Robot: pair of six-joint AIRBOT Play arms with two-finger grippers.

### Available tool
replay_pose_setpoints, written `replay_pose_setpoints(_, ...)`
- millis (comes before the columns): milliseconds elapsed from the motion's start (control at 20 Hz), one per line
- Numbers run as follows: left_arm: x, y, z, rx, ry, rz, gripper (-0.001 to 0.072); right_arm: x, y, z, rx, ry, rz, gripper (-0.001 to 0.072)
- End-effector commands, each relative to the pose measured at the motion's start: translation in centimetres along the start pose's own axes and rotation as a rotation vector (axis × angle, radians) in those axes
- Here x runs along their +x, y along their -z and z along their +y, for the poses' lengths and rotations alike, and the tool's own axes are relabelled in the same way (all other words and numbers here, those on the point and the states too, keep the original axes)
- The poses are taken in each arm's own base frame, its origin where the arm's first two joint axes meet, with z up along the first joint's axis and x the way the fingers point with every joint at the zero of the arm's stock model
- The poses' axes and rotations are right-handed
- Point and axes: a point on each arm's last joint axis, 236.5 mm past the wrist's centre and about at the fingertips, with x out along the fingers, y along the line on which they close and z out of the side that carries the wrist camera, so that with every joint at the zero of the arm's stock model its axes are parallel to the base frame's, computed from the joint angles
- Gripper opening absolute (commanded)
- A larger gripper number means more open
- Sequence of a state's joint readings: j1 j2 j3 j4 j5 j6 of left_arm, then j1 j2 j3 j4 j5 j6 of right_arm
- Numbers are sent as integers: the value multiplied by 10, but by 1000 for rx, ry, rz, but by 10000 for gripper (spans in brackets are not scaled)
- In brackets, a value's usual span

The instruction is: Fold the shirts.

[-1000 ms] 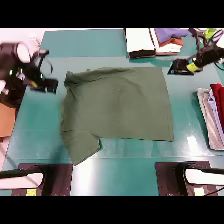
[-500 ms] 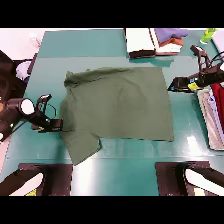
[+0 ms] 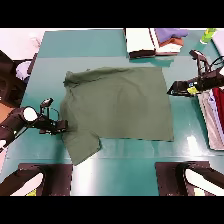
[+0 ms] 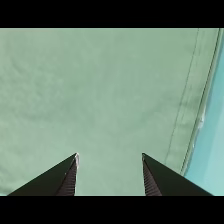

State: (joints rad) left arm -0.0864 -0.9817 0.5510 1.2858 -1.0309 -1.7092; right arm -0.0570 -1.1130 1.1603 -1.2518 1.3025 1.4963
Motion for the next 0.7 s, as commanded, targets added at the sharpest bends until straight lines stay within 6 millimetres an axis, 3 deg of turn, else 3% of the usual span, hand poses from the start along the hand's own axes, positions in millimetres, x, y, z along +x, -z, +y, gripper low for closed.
replay_pose_setpoints(0,-12,-8,-8,56,15,-17,36,-2,27,-16,-1,45,109,450)
replay_pose_setpoints(150,-27,-17,-16,120,23,-27,37,2,87,-59,53,162,250,454)
replay_pose_setpoints(200,-29,-20,-18,122,25,-35,36,6,112,-70,88,178,296,506)
replay_pose_setpoints(250,-30,-21,-18,123,26,-40,36,12,139,-78,131,179,342,621)
replay_pose_setpoints(400,-30,-22,-19,132,27,-46,36,36,199,-91,257,180,421,579)
replay_pose_setpoints(500,-30,-22,-19,141,27,-45,36,52,216,-87,281,153,429,555)
replay_pose_setpoints(650,-30,-21,-18,146,26,-38,37,71,206,-73,336,78,354,552)
